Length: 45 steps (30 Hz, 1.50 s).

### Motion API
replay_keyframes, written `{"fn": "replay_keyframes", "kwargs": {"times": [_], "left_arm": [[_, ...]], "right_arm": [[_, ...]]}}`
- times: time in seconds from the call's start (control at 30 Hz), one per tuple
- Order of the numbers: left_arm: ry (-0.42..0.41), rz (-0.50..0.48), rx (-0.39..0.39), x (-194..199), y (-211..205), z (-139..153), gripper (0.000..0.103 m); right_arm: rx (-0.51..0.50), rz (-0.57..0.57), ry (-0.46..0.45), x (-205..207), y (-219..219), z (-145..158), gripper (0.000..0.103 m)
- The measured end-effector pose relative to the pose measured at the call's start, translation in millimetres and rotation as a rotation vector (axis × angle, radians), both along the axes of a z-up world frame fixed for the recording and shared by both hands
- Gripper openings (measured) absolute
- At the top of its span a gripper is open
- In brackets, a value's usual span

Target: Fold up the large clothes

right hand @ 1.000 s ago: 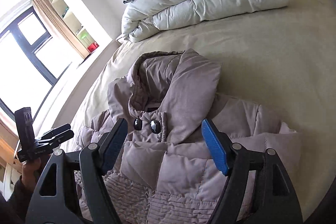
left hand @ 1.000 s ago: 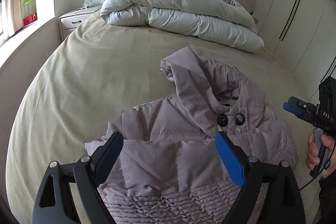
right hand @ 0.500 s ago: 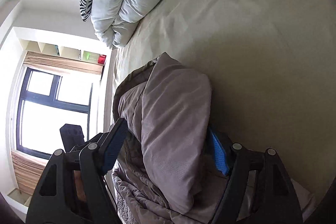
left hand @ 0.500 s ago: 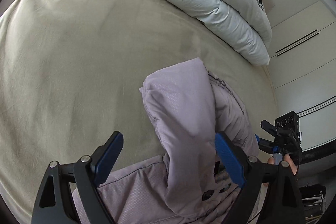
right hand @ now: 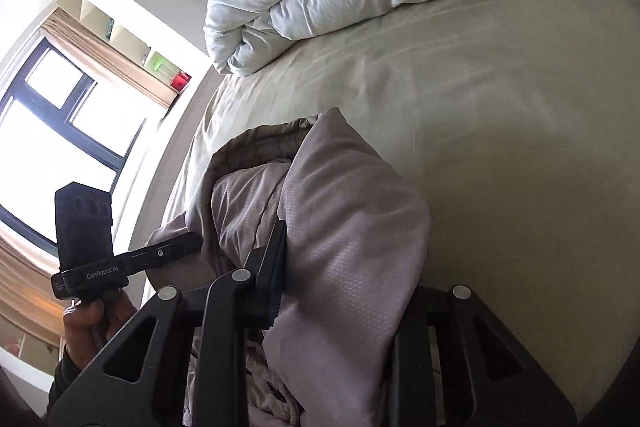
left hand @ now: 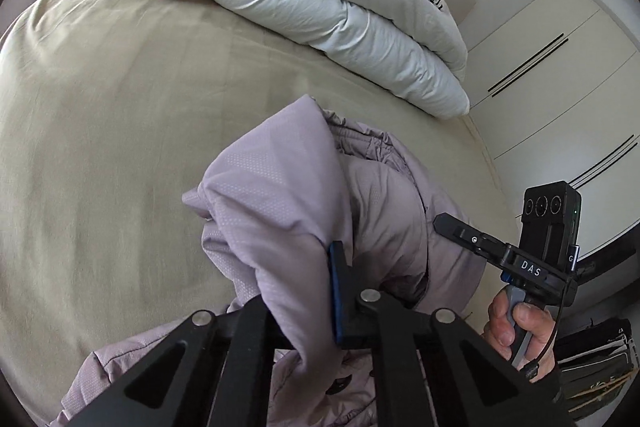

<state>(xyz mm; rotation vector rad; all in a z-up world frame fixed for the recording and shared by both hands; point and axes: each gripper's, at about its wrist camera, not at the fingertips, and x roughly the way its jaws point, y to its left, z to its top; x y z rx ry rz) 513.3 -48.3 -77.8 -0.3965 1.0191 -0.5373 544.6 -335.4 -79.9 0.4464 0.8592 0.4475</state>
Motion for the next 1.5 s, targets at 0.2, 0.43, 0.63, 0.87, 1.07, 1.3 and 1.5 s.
{"fn": "replay_keyframes", "kwargs": {"times": [0.2,0.43,0.63,0.87,1.07,1.3,1.5], "left_arm": [[-0.205,-0.071,-0.001,-102,1,45,0.008],[-0.242,-0.064,-0.039,-213,20,23,0.008],[-0.190,-0.060,0.050,-271,26,-16,0.009],[-0.107,-0.058,0.125,-322,55,-31,0.020],[-0.187,0.035,0.107,-325,75,16,0.063],[-0.265,0.059,0.107,-296,54,59,0.082],[-0.322,0.060,0.168,-274,37,79,0.082]], "right_arm": [[-0.150,0.131,-0.310,-104,36,63,0.023],[-0.211,0.193,-0.388,-231,59,59,0.023],[-0.204,0.162,-0.268,-305,54,-1,0.028],[-0.164,0.029,-0.114,-343,15,-41,0.051],[-0.057,-0.005,-0.074,-380,-12,-42,0.057],[0.501,-0.046,0.112,-350,-40,-48,0.058],[0.597,-0.111,0.304,-312,-36,-77,0.058]]}}
